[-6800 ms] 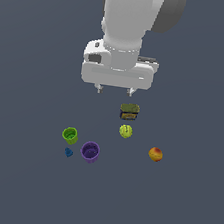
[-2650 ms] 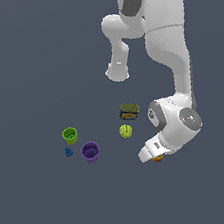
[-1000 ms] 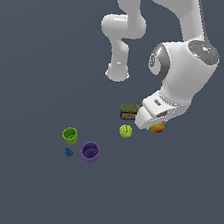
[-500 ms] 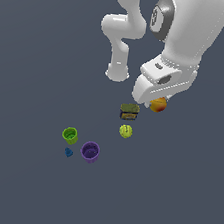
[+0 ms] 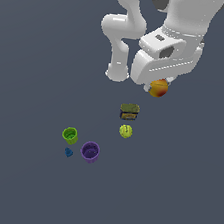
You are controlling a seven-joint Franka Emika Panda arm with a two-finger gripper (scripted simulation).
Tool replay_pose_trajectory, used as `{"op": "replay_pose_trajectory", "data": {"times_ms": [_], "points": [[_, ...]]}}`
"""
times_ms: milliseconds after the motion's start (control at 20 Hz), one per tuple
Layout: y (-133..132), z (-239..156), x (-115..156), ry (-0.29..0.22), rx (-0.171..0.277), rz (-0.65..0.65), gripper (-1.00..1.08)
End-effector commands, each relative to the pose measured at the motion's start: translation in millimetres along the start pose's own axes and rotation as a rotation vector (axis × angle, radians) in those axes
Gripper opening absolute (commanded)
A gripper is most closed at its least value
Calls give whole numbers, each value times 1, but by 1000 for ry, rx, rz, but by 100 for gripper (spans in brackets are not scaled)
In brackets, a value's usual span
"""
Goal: Pick up a designated object from a clutter of objects.
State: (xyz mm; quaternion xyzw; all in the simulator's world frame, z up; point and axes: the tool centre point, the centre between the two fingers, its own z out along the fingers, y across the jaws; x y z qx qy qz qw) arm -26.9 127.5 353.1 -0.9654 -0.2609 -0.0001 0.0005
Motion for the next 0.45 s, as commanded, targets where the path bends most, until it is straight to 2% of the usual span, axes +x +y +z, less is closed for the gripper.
{"op": "replay_pose_trajectory", "data": {"times_ms": [0,400], "points": [[1,-7,-2,0,0,0,-100],[2,-6,-1,0,-1,0,-100]]}}
